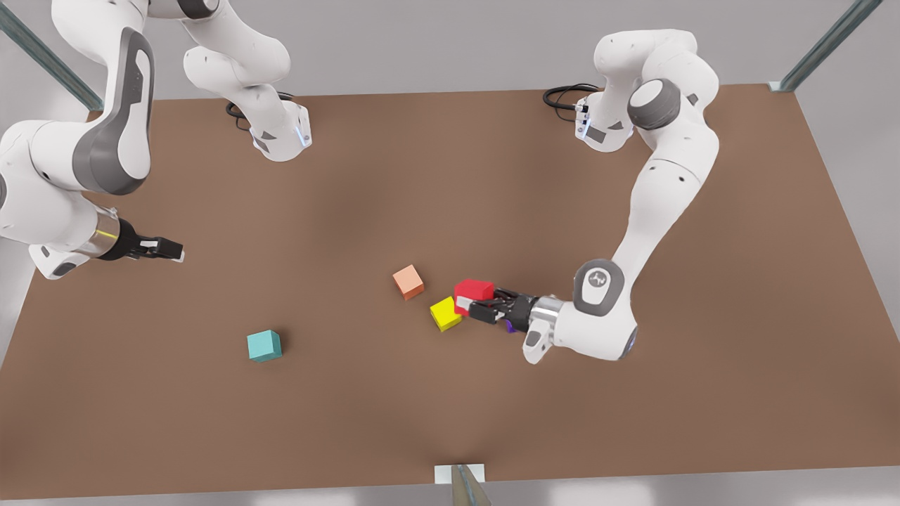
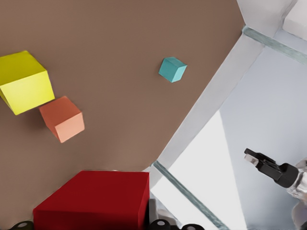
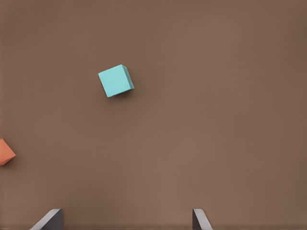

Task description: Pick up red wooden cube and pass to hand red wooden cube and place in blue wooden cube

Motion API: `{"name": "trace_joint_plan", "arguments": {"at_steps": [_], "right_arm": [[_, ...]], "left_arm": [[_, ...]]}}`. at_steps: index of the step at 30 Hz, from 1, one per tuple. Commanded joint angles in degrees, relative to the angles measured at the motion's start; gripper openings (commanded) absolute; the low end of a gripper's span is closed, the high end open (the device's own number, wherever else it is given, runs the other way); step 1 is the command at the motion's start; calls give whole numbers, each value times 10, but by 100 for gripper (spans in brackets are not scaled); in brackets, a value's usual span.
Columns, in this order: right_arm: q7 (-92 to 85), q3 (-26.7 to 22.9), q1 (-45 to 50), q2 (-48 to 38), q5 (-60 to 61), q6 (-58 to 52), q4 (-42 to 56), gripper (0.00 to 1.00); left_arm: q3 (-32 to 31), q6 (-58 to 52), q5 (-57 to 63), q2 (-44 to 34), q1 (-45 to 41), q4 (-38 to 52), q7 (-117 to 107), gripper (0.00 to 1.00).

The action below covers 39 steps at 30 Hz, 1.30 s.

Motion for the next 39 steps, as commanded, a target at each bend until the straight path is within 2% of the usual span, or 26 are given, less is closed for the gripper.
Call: {"name": "trace_joint_plan", "arguments": {"at_steps": [1,3,5,7,8,9,11,12,14,16,22,24,26,28,31,33,39], "right_arm": [[-6,0,0,0,2,-3,0,100],[-25,-1,-1,6,35,4,5,100],[-266,-4,-14,72,197,5,55,100],[-381,2,-4,133,399,-14,55,100],[-410,18,2,165,479,-14,67,100],[-460,56,3,221,533,-14,125,100],[-564,76,3,303,589,-12,222,100],[-635,84,3,321,621,5,232,100],[-766,82,2,348,657,16,240,100],[-871,79,1,343,654,25,239,100],[-934,83,33,309,679,98,177,100],[-1009,83,58,268,722,152,97,100],[-1040,83,65,254,739,167,71,100],[-1104,84,84,220,780,235,6,100],[-1148,84,111,194,859,296,-48,100],[-1162,84,115,175,868,361,-67,100],[-1164,88,135,158,901,406,-104,100]], "left_arm": [[-6,-2,-63,12,-9,6,408,36],[-6,24,-63,18,-16,5,552,33],[-7,52,-63,18,-20,6,582,33],[-6,70,-63,20,-30,5,627,33],[-7,78,-63,24,-31,5,648,33],[-7,85,-63,27,-33,5,662,33],[-7,117,-77,34,-44,5,700,33],[-7,121,-115,44,-44,5,754,33],[-7,127,-117,44,-44,5,758,33],[-6,144,-118,42,-44,5,717,33],[-6,151,-128,42,-44,5,670,33],[-6,150,-129,42,-44,5,663,33],[-6,150,-132,42,-44,5,647,33],[-6,150,-133,43,-44,5,645,33],[-6,151,-155,44,-44,4,605,33],[-6,155,-156,44,-46,4,556,33],[-6,165,-156,44,-51,4,515,33]]}}
